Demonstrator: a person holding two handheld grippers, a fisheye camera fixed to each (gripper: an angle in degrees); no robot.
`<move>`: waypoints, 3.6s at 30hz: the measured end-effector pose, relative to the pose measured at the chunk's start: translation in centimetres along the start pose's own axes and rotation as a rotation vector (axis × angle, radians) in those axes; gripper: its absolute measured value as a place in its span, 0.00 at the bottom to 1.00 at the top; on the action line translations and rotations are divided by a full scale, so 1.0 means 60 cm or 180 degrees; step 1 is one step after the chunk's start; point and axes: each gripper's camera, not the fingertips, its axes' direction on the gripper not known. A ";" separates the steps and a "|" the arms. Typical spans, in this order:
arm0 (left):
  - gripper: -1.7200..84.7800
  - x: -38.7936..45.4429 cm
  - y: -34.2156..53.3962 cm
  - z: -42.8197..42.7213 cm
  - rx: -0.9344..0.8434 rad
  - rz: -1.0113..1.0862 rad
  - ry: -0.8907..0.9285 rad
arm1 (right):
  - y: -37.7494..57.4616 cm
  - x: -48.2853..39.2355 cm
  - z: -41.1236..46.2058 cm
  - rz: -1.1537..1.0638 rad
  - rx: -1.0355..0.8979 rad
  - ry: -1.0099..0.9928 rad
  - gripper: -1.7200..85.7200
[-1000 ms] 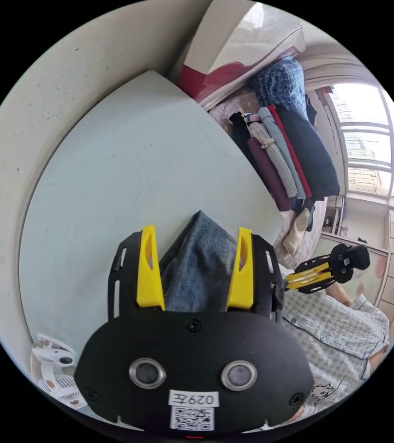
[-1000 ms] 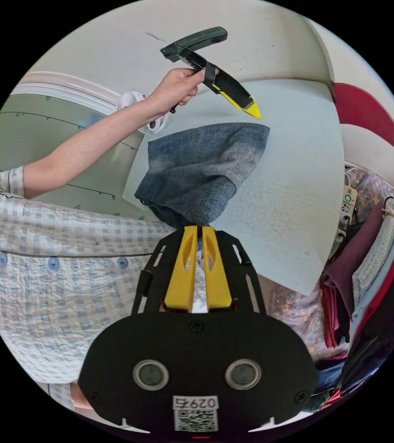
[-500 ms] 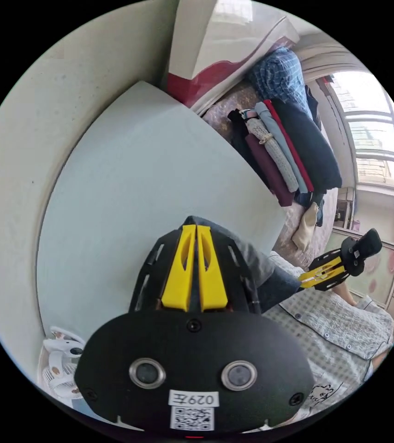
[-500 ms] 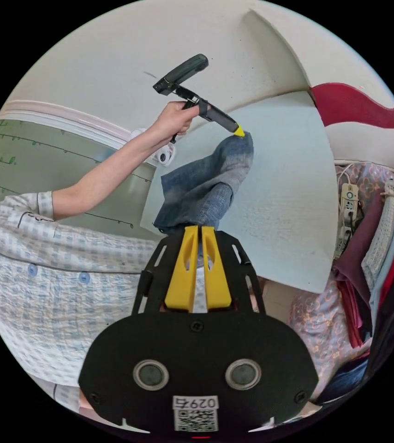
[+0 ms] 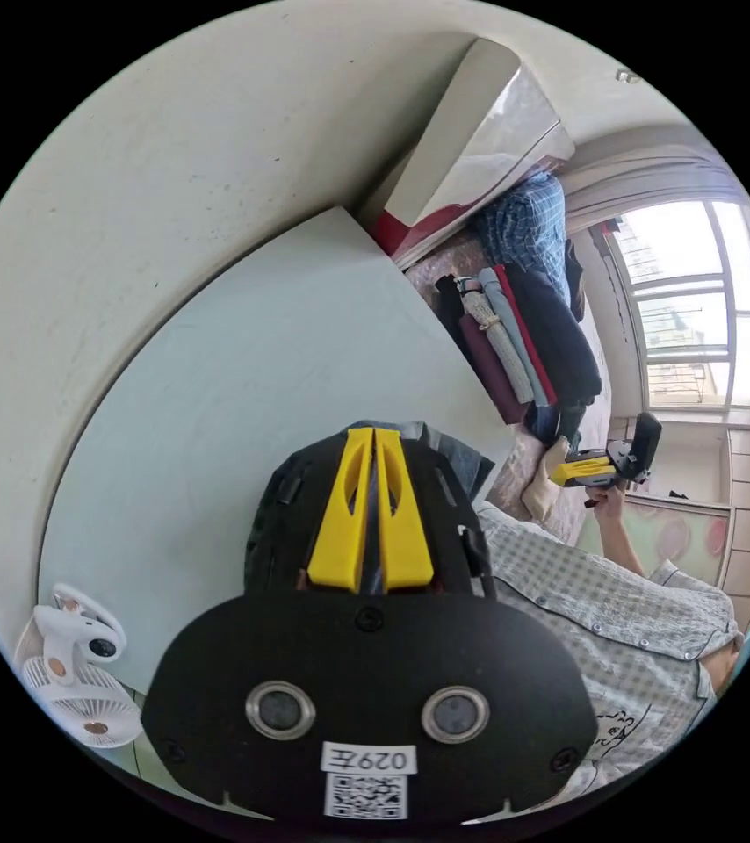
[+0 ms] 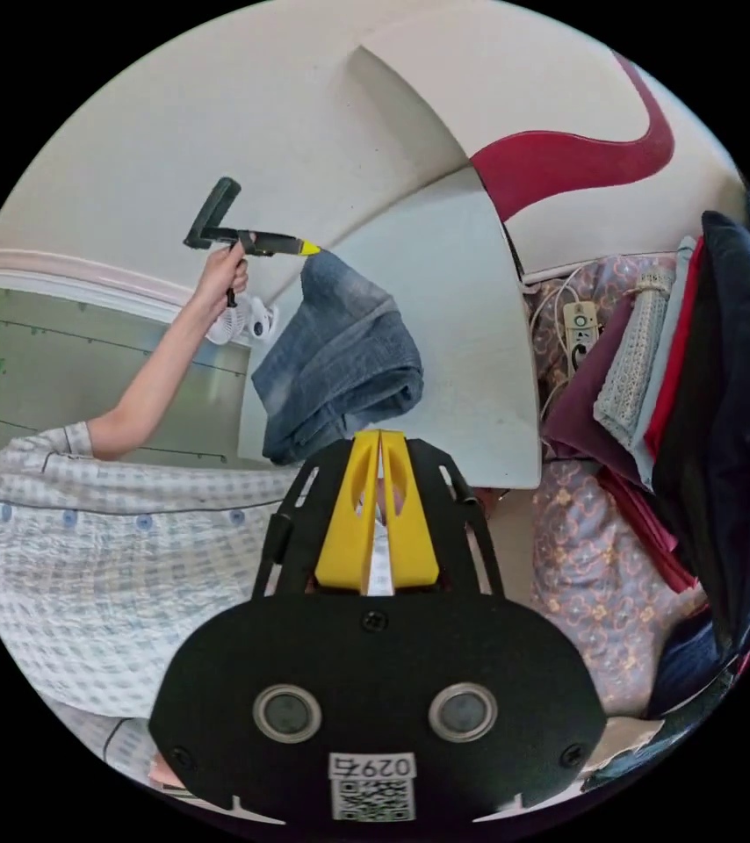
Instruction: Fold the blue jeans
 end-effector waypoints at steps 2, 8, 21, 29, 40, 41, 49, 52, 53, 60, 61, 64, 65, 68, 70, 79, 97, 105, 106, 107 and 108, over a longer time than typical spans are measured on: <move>0.01 0.001 0.021 -0.008 0.0041 0.0043 0.0045 | -0.033 0.030 0.010 0.0160 -0.0034 -0.0208 0.09; 0.01 -0.020 0.107 -0.057 0.0310 -0.0010 0.0273 | -0.158 0.077 0.110 0.0133 -0.0542 -0.0226 0.15; 0.01 -0.143 0.219 -0.071 0.0723 -0.0582 0.0662 | -0.083 0.055 0.113 -0.0443 -0.0805 -0.0331 0.03; 0.01 -0.165 0.232 -0.131 0.0983 -0.0690 0.0364 | -0.039 0.128 0.141 0.0068 -0.1036 -0.0109 0.03; 0.01 0.029 0.240 0.103 -0.0191 0.0396 0.1090 | 0.001 0.271 0.139 0.0956 0.0073 -0.1169 0.10; 0.01 0.056 0.241 0.146 -0.0259 0.0412 0.0921 | -0.006 0.275 0.162 0.0991 0.0019 -0.1141 0.10; 0.01 0.090 0.216 0.273 -0.0716 0.0494 0.0330 | -0.017 0.258 0.257 0.0975 -0.0387 -0.0301 0.03; 0.01 0.049 0.226 0.267 -0.0677 0.0355 0.0668 | 0.010 0.290 0.277 0.1349 -0.0433 -0.0243 0.02; 0.01 0.034 0.244 0.243 -0.0480 0.0245 0.0627 | 0.017 0.290 0.285 0.1415 -0.0596 0.0123 0.02; 0.01 -0.046 0.471 0.115 0.0330 -0.0238 0.0931 | -0.041 0.232 0.306 0.0477 -0.0117 -0.0510 0.01; 0.01 -0.051 0.490 0.117 0.0350 -0.0304 0.0939 | -0.055 0.232 0.319 0.0406 -0.0181 -0.0529 0.01; 0.01 -0.065 0.559 0.158 0.0294 -0.0572 0.0889 | -0.134 0.224 0.395 -0.0009 -0.0506 -0.0938 0.01; 0.01 -0.074 0.575 0.182 0.0173 -0.0676 0.0761 | -0.165 0.213 0.427 -0.0199 -0.0631 -0.1072 0.01; 0.01 -0.120 0.612 0.204 0.0171 -0.0912 0.0796 | -0.219 0.194 0.537 -0.0506 -0.1368 -0.0713 0.01; 0.01 -0.141 0.647 0.174 0.0387 -0.1134 0.0766 | -0.229 0.196 0.592 -0.0663 -0.1771 -0.0545 0.01; 0.01 -0.147 0.836 0.137 0.0900 -0.1291 0.1255 | -0.304 0.126 0.631 -0.1027 -0.1492 -0.0863 0.01; 0.01 -0.159 1.006 0.242 0.1063 -0.1933 0.1197 | -0.420 0.061 0.973 -0.0844 -0.2143 -0.1461 0.01; 0.01 -0.163 0.970 0.250 0.0547 -0.1464 0.0833 | -0.436 0.093 0.982 -0.0501 -0.1965 -0.1550 0.01; 0.01 -0.167 0.966 0.251 0.0499 -0.1407 0.0855 | -0.437 0.095 0.981 -0.0475 -0.1924 -0.1566 0.01; 0.01 -0.174 0.958 0.250 0.0413 -0.1305 0.0878 | -0.440 0.099 0.977 -0.0439 -0.1826 -0.1580 0.01; 0.01 -0.178 0.949 0.247 0.0332 -0.1177 0.0839 | -0.442 0.102 0.972 -0.0409 -0.1725 -0.1590 0.01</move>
